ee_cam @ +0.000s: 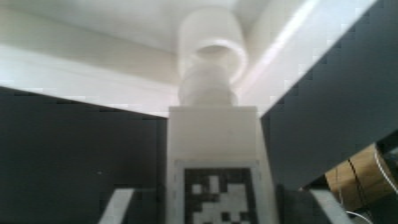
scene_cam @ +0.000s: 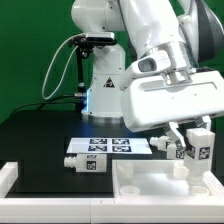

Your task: Assemble one leg

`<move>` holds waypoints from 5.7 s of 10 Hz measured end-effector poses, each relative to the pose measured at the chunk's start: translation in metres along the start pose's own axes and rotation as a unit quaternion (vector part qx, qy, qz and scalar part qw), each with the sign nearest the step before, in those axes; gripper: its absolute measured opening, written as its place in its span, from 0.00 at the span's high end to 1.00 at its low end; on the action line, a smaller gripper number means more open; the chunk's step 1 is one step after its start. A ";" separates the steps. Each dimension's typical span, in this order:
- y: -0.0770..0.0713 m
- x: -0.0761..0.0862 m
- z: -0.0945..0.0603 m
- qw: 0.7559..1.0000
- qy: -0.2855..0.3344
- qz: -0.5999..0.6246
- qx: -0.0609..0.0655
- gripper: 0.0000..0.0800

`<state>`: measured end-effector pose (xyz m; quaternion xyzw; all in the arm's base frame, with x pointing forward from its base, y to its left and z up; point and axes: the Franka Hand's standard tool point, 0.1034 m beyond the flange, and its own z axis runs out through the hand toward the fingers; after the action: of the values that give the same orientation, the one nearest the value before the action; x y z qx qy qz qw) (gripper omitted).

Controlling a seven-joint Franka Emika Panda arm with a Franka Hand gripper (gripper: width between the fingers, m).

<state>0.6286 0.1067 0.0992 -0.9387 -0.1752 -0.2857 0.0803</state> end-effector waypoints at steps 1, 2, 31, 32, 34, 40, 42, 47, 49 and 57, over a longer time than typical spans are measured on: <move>-0.002 -0.001 0.002 1.000 0.002 0.000 0.000 0.64; -0.002 -0.005 0.006 1.000 0.001 0.003 0.000 0.64; -0.005 -0.002 0.015 0.951 -0.270 0.146 0.043 0.19; -0.006 -0.005 0.019 0.956 -0.253 0.142 0.036 0.19; 0.000 -0.012 0.022 0.960 -0.243 0.135 0.034 0.19; 0.004 -0.013 0.022 0.948 -0.243 0.203 0.013 0.64; 0.004 -0.012 0.024 0.939 -0.226 0.260 -0.008 0.64; -0.006 -0.012 0.028 0.793 -0.192 0.569 -0.102 0.64; -0.011 -0.012 0.030 0.718 -0.178 0.662 -0.117 0.64; -0.006 -0.005 0.024 0.902 -0.228 0.360 -0.064 0.20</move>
Offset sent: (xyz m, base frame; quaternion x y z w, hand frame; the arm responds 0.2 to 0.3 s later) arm 0.0032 -0.0011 -0.0131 -0.0168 0.0199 -0.0047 0.9996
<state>0.6342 0.1171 0.0767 -0.9805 0.1796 -0.0259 0.0756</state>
